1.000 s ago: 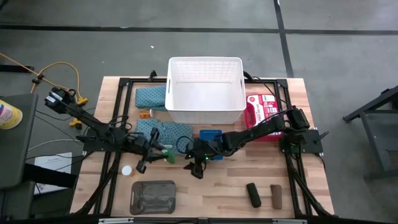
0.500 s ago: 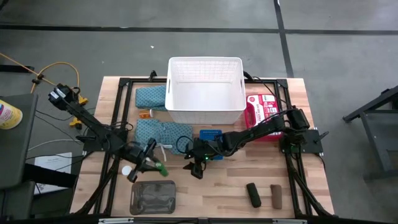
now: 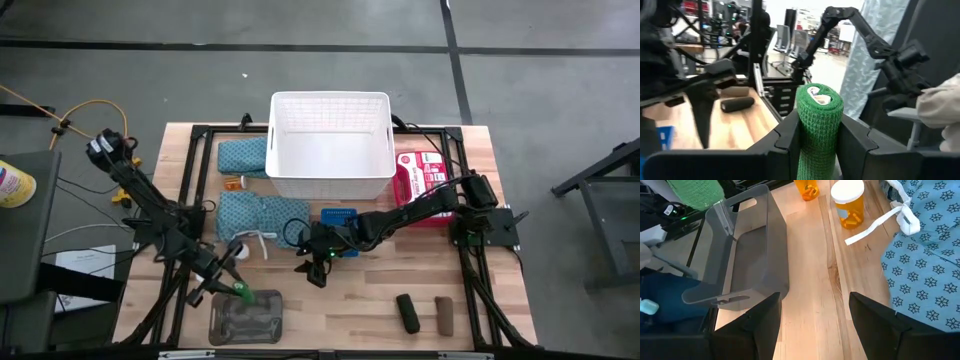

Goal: Pick & place medical supplies in basket/bin
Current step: Put the green bandage into the transparent black bin, then put the black bandage into the transparent black bin

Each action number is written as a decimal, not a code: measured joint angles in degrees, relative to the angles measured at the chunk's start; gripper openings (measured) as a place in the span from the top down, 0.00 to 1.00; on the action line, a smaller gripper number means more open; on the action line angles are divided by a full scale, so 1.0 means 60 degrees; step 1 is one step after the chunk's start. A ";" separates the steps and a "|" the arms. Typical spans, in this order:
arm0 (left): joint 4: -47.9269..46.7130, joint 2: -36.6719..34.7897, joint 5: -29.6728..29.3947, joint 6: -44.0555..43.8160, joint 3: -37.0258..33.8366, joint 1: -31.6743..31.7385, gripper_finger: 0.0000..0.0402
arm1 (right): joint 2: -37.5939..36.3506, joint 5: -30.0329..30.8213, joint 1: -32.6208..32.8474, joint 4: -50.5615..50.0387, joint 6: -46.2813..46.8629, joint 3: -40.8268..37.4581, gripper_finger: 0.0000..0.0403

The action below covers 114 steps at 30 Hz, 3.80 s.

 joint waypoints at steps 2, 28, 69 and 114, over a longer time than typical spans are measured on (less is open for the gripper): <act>0.0015 0.0000 0.0000 -0.0014 0.0000 -0.0107 0.78 | 0.0000 0.0000 0.0000 0.0000 0.0002 0.0000 0.45; -0.8903 0.1561 -0.0069 -0.2457 0.4112 -0.0542 0.78 | 0.0000 0.0004 0.0000 0.0036 -0.0001 0.0004 0.45; -0.9901 0.3661 0.1115 -0.5517 0.4415 -0.0439 0.49 | 0.0000 0.0004 0.0000 0.0036 -0.0001 0.0011 0.45; -0.9577 0.1027 0.0262 -0.0416 0.4448 0.3357 0.49 | 0.0000 0.0004 -0.0001 0.0036 -0.0001 0.0011 0.45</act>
